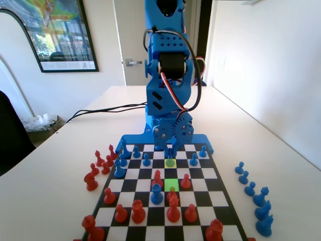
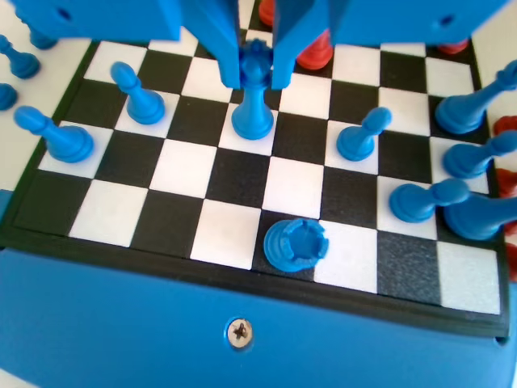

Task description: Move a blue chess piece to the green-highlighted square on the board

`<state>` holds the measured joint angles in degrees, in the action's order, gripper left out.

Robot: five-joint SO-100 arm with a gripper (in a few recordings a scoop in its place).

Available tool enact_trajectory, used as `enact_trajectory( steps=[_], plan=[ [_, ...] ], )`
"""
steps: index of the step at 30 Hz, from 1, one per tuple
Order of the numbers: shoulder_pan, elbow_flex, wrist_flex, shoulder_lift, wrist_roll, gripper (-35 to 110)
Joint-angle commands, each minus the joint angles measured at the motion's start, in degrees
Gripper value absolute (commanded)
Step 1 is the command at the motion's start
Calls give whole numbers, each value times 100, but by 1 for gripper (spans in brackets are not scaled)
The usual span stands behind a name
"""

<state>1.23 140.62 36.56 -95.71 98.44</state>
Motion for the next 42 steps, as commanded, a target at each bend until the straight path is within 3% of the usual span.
enact_trajectory(
  steps=[1,11,42],
  plan=[
    [18,-387,659,-105,26,1],
    [-9,-1978,2312,-105,-272,1],
    [123,-3604,1854,1688,-694,1]
  ],
)
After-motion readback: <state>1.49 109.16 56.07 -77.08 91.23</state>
